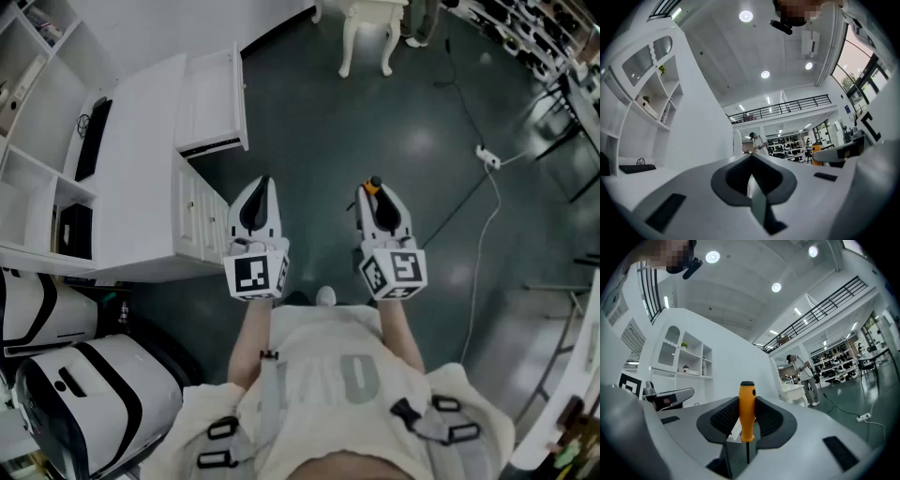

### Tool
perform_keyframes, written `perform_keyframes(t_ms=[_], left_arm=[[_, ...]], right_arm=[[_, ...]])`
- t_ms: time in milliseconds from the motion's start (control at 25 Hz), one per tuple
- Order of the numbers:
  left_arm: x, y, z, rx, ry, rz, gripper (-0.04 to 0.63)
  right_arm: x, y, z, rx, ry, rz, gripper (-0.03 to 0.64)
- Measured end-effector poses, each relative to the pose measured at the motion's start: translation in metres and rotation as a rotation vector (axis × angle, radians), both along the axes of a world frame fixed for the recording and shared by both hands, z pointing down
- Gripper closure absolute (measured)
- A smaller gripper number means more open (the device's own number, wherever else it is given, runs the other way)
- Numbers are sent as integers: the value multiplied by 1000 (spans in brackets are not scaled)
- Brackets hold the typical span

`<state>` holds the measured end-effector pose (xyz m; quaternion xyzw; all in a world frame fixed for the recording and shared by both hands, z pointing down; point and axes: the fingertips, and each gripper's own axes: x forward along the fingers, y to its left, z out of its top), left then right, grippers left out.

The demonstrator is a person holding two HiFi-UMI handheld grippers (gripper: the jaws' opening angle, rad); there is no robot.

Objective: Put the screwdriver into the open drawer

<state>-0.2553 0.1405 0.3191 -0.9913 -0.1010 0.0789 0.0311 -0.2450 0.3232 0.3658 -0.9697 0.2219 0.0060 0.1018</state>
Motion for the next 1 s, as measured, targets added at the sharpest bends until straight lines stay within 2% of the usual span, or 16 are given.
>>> perform_keyframes(t_ms=[240,480,640,1000], left_arm=[[1,-3,0,-13,-4,-9,591],[3,-9,4,-8,-10,-32,591],[5,-18,15,27,-40,-52,591],[16,-30,15,-1,-34,-95,591]], right_arm=[[-1,3,-4,-12,9,-6,515],[3,6,-3,25,2,-24,515],[7,4,-2,15,4,-29,515],[18,12,8,-5,-30,-24,515]])
